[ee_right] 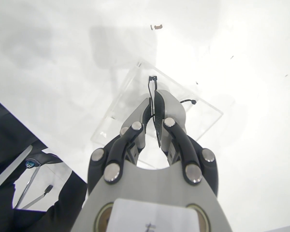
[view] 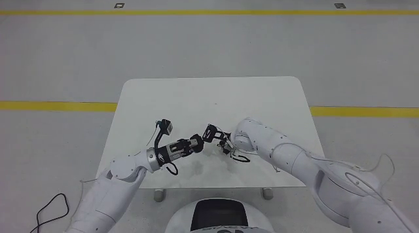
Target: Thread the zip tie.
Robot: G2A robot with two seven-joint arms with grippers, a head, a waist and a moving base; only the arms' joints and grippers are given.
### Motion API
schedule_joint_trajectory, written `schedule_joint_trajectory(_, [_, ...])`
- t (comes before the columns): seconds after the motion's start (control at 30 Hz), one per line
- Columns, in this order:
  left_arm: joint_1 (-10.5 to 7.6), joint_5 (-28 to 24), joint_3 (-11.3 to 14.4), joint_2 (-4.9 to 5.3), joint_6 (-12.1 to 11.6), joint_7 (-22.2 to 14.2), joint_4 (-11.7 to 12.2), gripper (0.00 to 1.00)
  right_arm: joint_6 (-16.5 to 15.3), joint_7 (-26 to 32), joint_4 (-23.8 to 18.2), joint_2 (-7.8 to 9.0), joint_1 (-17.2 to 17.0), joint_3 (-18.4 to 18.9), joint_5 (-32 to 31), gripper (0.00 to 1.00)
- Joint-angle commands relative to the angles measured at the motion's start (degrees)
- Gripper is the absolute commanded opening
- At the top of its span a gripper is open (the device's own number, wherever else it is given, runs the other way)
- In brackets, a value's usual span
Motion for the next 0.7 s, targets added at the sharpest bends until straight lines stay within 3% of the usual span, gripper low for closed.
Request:
schedule_joint_trajectory(0.0, [0.00, 0.0, 0.0, 0.00, 0.0, 0.0, 0.0, 0.00, 0.0, 0.1, 0.1, -0.10, 0.0, 0.0, 0.0, 0.03])
schedule_joint_trajectory(0.3, [0.00, 0.0, 0.0, 0.00, 0.0, 0.0, 0.0, 0.00, 0.0, 0.5, -0.2, 0.00, 0.8, 0.0, 0.3, 0.00])
schedule_joint_trajectory(0.67, [0.00, 0.0, 0.0, 0.00, 0.0, 0.0, 0.0, 0.00, 0.0, 0.3, -4.7, 2.88, 2.4, 0.1, 2.5, 0.00])
